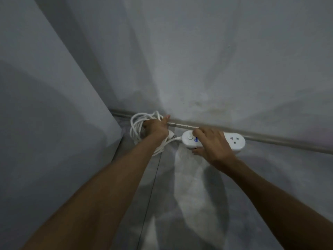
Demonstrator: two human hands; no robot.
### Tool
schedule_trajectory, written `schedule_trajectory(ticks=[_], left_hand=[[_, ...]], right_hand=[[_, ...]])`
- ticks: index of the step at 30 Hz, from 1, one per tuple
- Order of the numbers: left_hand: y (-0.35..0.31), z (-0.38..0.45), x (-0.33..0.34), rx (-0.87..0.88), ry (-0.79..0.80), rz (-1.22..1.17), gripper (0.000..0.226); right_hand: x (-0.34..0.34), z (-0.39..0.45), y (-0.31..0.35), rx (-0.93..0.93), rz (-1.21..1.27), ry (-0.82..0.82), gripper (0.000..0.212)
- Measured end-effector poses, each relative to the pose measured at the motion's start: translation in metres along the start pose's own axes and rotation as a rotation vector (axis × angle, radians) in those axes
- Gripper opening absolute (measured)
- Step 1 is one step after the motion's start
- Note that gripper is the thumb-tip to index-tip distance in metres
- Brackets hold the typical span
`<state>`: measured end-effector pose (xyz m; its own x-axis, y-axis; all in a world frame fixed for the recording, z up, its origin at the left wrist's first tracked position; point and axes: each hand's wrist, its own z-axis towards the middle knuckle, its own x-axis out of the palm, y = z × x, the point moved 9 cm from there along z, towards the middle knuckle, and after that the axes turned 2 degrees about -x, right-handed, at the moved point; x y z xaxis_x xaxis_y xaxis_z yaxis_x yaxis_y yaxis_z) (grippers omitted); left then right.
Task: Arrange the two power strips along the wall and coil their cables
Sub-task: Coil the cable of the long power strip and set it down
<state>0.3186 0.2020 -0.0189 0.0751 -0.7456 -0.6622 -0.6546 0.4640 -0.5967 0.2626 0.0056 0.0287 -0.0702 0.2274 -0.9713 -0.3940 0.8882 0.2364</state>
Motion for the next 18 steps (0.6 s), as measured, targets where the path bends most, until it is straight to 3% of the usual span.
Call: schedule_trajectory(ticks=[3, 6, 9, 11, 13, 15, 18], left_hand=[[0.007, 0.012, -0.005, -0.040, 0.066, 0.058, 0.081], [0.006, 0.021, -0.002, -0.033, 0.179, -0.042, 0.074], [-0.014, 0.010, -0.004, 0.174, 0.173, 0.257, 0.054], [-0.025, -0.009, -0.005, 0.367, 0.087, 0.472, 0.048], [-0.023, -0.022, -0.011, 0.572, -0.102, 0.777, 0.054], [-0.010, -0.028, -0.009, 0.641, -0.245, 0.988, 0.074], [0.003, -0.044, -0.011, 0.589, -0.433, 0.931, 0.061]], right_hand=[[0.004, 0.009, -0.008, 0.026, 0.009, -0.014, 0.056], [0.001, 0.018, -0.019, 0.091, 0.037, -0.076, 0.055], [0.004, 0.024, -0.021, 0.106, 0.044, -0.091, 0.052], [0.008, 0.027, -0.020, 0.104, 0.039, -0.106, 0.052], [0.014, 0.030, -0.020, 0.113, 0.033, -0.117, 0.052], [0.020, 0.034, -0.019, 0.125, 0.038, -0.140, 0.053], [0.031, 0.040, -0.018, 0.150, 0.055, -0.162, 0.053]])
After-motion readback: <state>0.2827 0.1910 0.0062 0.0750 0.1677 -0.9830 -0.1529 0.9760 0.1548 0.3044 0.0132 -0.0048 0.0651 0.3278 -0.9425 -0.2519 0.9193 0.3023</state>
